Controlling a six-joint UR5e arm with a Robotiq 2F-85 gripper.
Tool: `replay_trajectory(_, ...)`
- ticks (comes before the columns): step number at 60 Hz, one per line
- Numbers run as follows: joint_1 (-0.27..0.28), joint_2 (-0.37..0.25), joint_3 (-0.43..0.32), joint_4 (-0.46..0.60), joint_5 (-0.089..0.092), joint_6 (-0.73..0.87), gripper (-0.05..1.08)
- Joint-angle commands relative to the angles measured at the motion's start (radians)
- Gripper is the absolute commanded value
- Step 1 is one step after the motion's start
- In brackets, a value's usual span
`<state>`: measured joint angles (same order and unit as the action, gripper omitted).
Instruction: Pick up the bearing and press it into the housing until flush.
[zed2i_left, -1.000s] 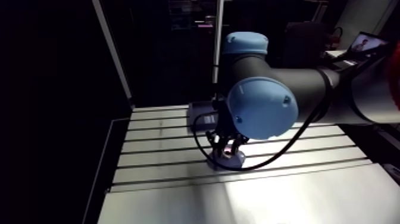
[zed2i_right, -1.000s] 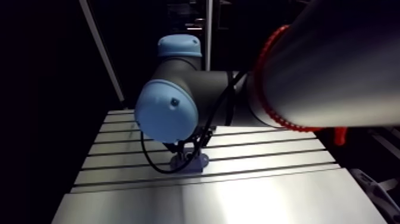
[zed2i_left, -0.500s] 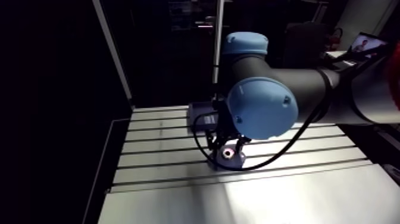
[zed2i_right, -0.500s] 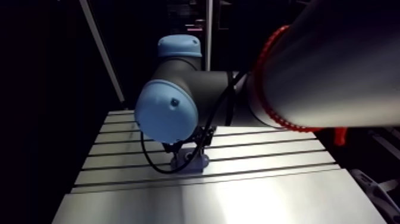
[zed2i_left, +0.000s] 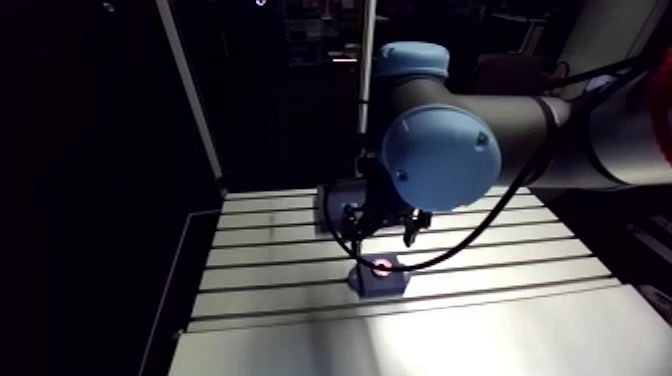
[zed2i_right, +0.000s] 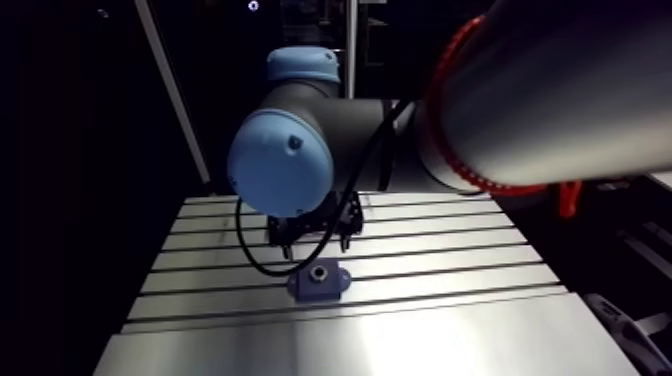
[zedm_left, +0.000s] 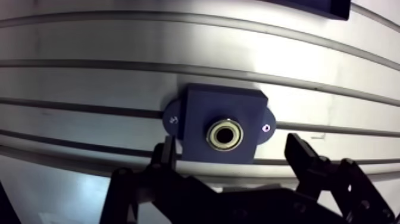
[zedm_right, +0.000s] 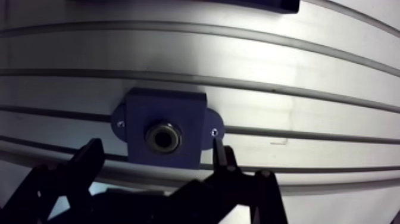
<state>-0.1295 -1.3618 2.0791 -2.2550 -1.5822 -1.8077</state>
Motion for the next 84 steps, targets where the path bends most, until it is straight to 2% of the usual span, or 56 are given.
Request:
replay_trajectory(1, -0.001, -0.024, -0.024, 0.052, -0.002, 0.025, 0.01)
replay_trajectory(4, -0.001, -0.027, -0.026, 0.066, -0.003, 0.036, 0.05)
replay_trajectory(5, -0.001, -0.031, -0.026, 0.070, -0.003, 0.039, 0.14)
replay_trajectory(6, -0.001, -0.031, -0.026, 0.070, -0.003, 0.039, 0.14)
replay_trajectory(7, -0.001, -0.034, -0.026, 0.075, -0.002, 0.040, 0.25)
replay_trajectory(8, -0.001, -0.034, -0.026, 0.075, -0.002, 0.040, 0.25)
replay_trajectory(9, -0.001, -0.035, -0.026, 0.078, -0.002, 0.041, 0.40)
replay_trajectory(10, -0.001, -0.035, -0.026, 0.078, -0.002, 0.041, 0.40)
replay_trajectory(11, -0.002, -0.035, -0.026, 0.083, -0.002, 0.041, 0.54)
replay_trajectory(12, -0.002, -0.035, -0.026, 0.083, -0.002, 0.041, 0.54)
replay_trajectory(13, -0.004, -0.035, -0.024, 0.086, -0.002, 0.044, 0.68)
replay_trajectory(14, -0.004, -0.035, -0.024, 0.086, -0.002, 0.044, 0.68)
replay_trajectory(15, -0.005, -0.034, -0.024, 0.090, 0.000, 0.048, 0.75)
replay_trajectory(16, -0.005, -0.034, -0.024, 0.090, 0.000, 0.048, 0.75)
replay_trajectory(17, -0.005, -0.035, -0.022, 0.087, 0.000, 0.052, 0.80)
replay_trajectory(22, -0.006, -0.035, -0.018, 0.084, -0.001, 0.054, 0.88)
replay_trajectory(58, -0.001, -0.016, -0.013, 0.064, 0.001, 0.055, 1.02)
replay_trajectory(84, -0.004, 0.002, -0.014, 0.053, -0.001, 0.129, 1.04)
